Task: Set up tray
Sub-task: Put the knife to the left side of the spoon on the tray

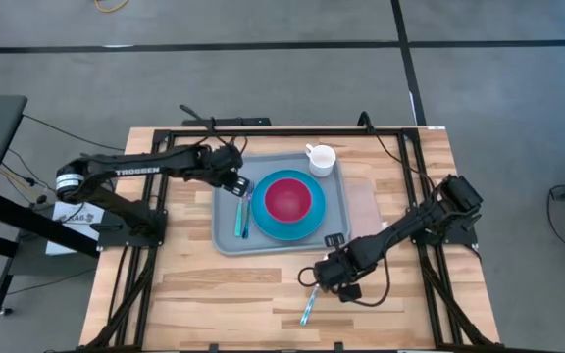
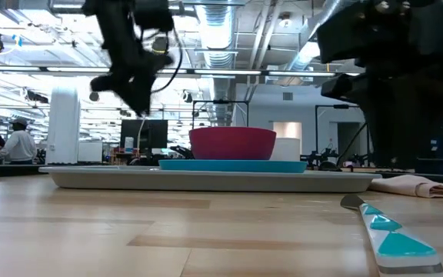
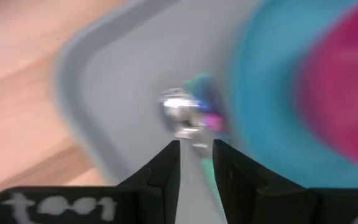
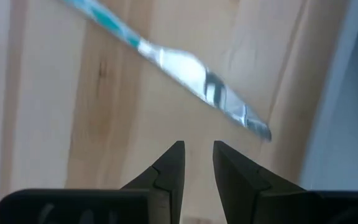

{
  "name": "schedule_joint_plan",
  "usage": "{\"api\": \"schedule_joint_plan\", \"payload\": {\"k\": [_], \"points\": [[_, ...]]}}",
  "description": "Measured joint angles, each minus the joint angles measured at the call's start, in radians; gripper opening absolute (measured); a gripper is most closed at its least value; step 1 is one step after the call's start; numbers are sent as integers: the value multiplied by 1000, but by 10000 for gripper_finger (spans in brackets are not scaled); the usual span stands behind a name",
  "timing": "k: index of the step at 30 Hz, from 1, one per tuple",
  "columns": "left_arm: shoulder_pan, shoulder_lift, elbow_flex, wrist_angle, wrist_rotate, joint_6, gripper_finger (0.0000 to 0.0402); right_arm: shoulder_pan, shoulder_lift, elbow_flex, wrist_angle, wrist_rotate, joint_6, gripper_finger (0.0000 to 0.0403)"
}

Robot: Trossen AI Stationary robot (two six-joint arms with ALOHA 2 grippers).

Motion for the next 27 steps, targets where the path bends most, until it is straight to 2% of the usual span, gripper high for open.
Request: {"api": "schedule_joint_plan", "payload": {"k": [5,8,14,18,21,24,27], "points": [[-122,-1,112,-5,72,-29,81,20,-21,0,-43,56,-9,79],[-222,-2,139,-5,72,-71,81,38,-65,-11,-28,59,-59,79],[-471,6,141,6,-52,-247,81,57,-263,-194,118,59,-90,79],[-644,37,141,97,-202,-366,81,64,-411,-393,387,69,-108,79],[-742,85,141,210,-296,-411,81,76,-467,-523,683,97,-238,79],[-802,154,141,344,-333,-416,81,92,-465,-603,882,96,-386,79],[-835,239,140,485,-338,-427,81,106,-418,-636,981,88,-419,79]]}}
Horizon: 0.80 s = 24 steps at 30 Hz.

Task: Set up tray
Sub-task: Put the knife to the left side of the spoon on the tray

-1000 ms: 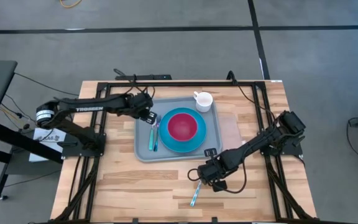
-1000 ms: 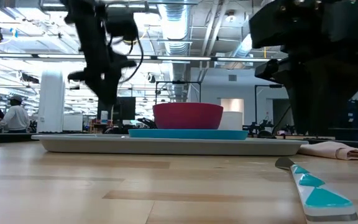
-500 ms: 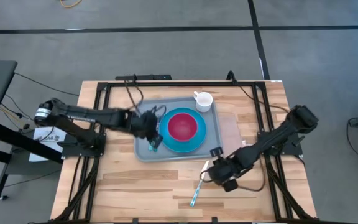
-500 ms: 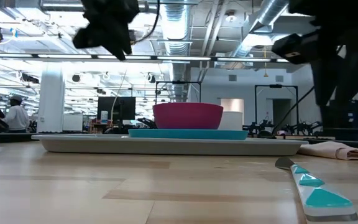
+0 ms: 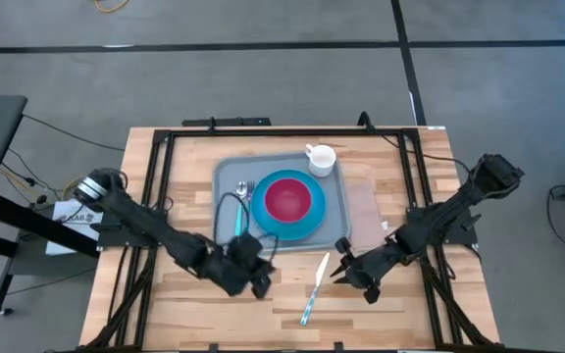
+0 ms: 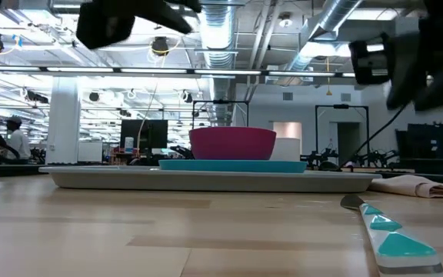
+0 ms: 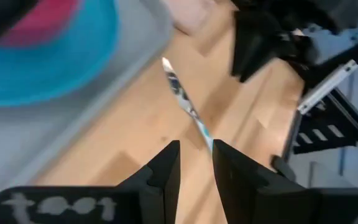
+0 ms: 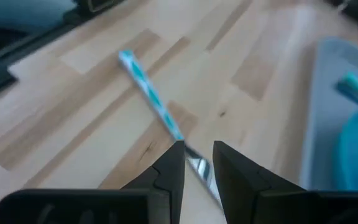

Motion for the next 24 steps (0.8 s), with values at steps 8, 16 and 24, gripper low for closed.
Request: {"api": "schedule_joint_plan", "payload": {"k": [8,16,24], "points": [[1,215,-1,363,93,-12,81,9,173,45,53,-23,-132,109],[2,274,0,391,79,-152,81,3,314,124,56,-20,-202,184],[-41,274,0,427,-63,-205,72,-35,439,196,69,0,-200,215]]}}
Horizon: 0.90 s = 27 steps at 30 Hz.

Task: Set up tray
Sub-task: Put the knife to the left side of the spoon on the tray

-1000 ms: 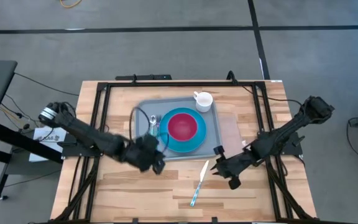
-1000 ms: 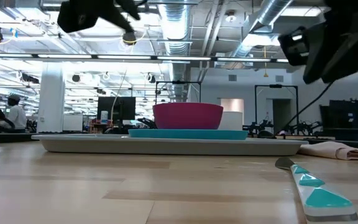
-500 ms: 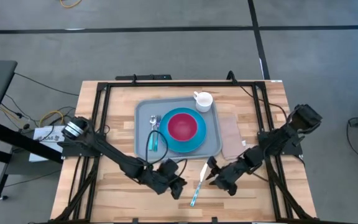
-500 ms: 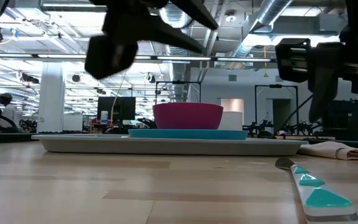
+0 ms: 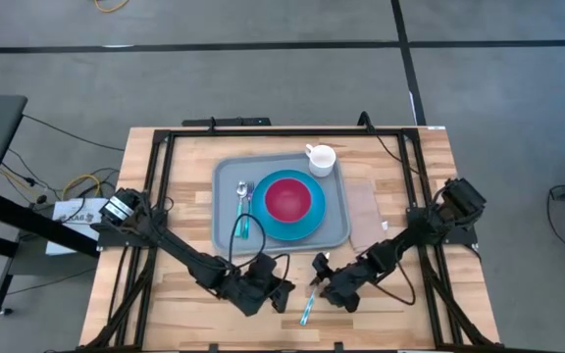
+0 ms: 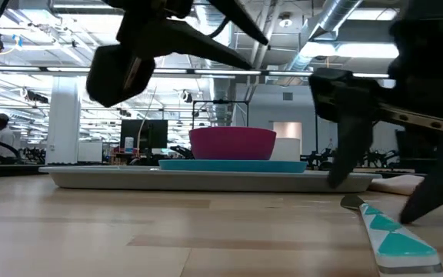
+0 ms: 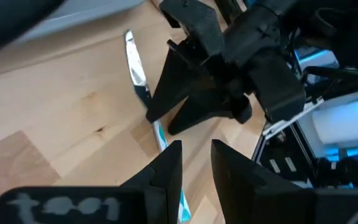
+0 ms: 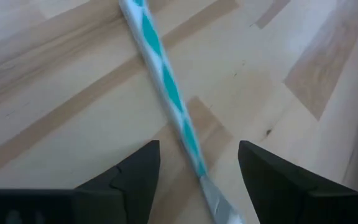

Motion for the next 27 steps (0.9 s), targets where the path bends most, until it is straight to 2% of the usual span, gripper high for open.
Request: {"api": "schedule_joint_plan", "payload": {"k": [4,10,19,27], "points": [[-24,0,0,26,-48,-12,64,-30,6,12,-5,-51,-3,211],[-51,0,0,38,-89,-65,55,-105,22,13,-21,-341,-7,192],[-77,0,0,49,-178,-74,55,-161,42,13,-24,-421,23,137],[-80,0,0,126,-175,-28,54,-158,42,9,-20,-429,-25,16]]}}
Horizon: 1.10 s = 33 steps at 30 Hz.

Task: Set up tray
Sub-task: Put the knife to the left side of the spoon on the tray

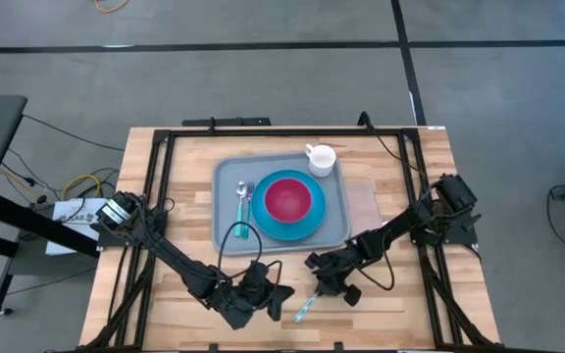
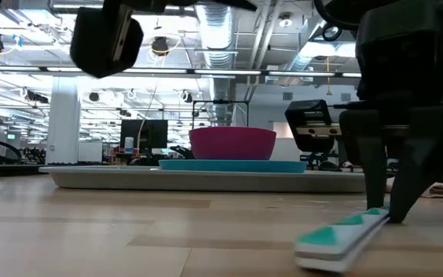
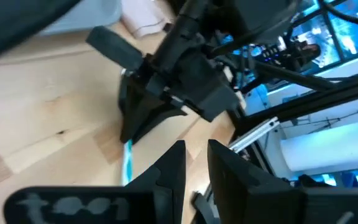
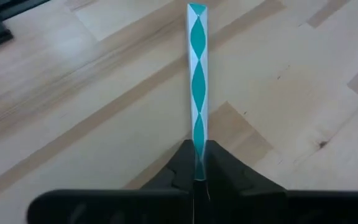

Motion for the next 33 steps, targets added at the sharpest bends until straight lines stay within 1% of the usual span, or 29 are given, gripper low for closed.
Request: {"api": "schedule_joint_plan", "payload": {"k": [1,3,6,8,9,11,13,16,20,23,26,29,33], "points": [[0,0,0,13,6,13,54,0,-1,-1,8,2,14,13],[1,0,0,28,38,40,54,0,0,7,7,9,83,19],[7,0,0,39,121,90,54,-3,2,31,-8,12,253,28],[14,0,0,51,173,132,54,-3,4,49,-22,4,362,25],[20,0,0,58,195,160,54,-5,5,57,-23,-17,399,21],[34,0,0,62,233,237,54,-8,8,71,-24,-78,447,11],[48,0,0,53,284,334,54,-10,10,87,-28,-109,496,7],[65,11,1,31,376,460,54,-23,5,115,-74,-131,569,12],[103,15,0,-45,467,577,54,-57,2,136,-134,-131,599,17],[141,15,0,-106,442,587,59,-84,2,138,-138,-135,614,11],[174,14,1,-169,464,633,74,-112,1,138,-135,-148,652,7],[196,14,0,-261,473,679,101,-136,1,138,-130,-144,656,11],[213,14,0,-266,492,737,144,-160,-1,138,-130,-140,668,13]]}}
